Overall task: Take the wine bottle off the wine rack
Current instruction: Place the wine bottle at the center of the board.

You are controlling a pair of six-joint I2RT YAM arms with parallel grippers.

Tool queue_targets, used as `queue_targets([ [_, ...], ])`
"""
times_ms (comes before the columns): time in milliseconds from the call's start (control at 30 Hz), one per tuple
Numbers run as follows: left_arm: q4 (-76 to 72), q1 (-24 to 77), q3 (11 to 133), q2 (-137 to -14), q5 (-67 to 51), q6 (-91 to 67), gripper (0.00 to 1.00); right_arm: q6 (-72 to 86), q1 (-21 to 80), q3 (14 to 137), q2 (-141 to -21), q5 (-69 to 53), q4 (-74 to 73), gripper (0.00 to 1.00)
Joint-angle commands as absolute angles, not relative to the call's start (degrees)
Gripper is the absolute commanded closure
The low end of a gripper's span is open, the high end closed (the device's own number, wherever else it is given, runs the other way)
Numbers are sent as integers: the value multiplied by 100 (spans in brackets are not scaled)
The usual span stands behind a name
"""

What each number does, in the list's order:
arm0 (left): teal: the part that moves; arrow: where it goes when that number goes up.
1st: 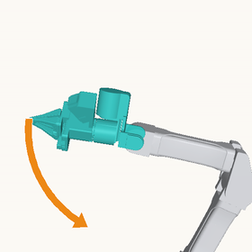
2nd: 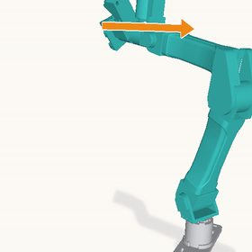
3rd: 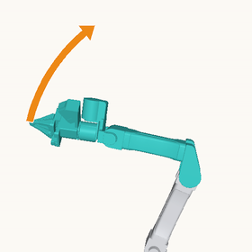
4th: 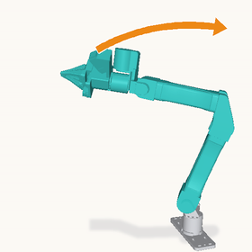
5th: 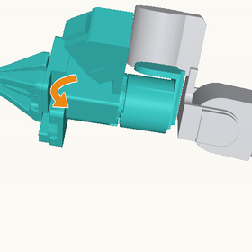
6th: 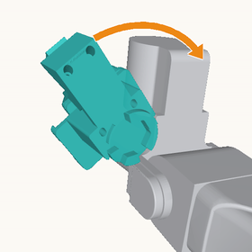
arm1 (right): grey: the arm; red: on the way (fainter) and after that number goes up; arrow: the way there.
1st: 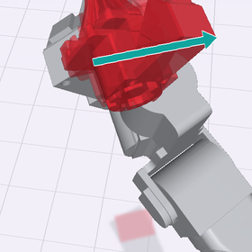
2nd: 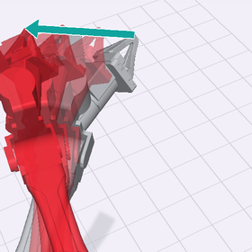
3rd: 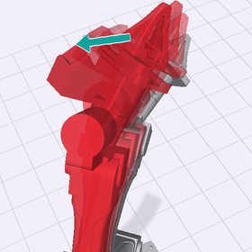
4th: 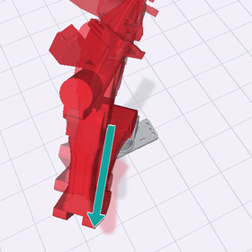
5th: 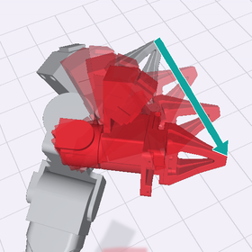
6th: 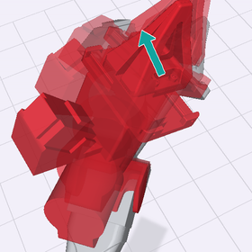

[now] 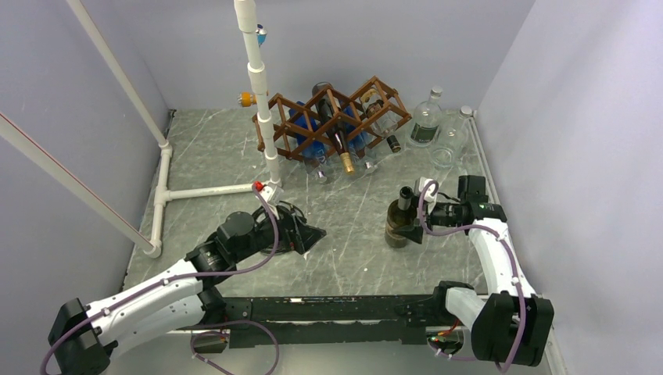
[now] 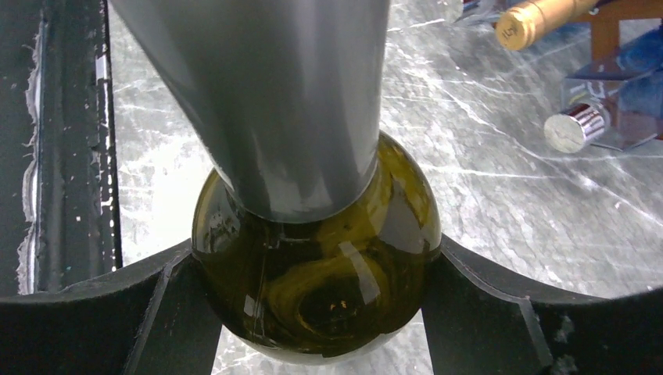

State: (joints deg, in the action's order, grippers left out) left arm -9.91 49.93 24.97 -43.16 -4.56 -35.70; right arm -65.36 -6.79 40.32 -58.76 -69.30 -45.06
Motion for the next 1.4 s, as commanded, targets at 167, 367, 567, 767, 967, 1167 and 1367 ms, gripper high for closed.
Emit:
queue_targets([
  [167,-977,4970,2361,-3992,-232,-3310,0,-5425,-1109,4248,-5749,-7500,-3286,56],
  [367,-841,4966,2336,-3914,-148,-3241,0,-4609,-1399,4263,-5806,-7309,-2519,56],
  [567,-650,4961,2327,-3765,-39,-3148,0,-3702,-1732,4315,-5959,-7066,-1634,56],
  [767,-562,4966,2218,-3574,-17,-3116,0,-2886,-2225,4325,-6109,-6674,-670,56],
  [967,-444,4965,2185,-3434,-17,-3066,1,-2092,-2844,4300,-6332,-6137,443,56],
  [1167,-436,4965,2134,-3409,158,-3056,1,-1546,-3354,4302,-6725,-5639,1457,55],
  [1367,-456,4963,2125,-3427,175,-3035,0,-1484,-3483,4565,-7299,-5215,1965,55],
])
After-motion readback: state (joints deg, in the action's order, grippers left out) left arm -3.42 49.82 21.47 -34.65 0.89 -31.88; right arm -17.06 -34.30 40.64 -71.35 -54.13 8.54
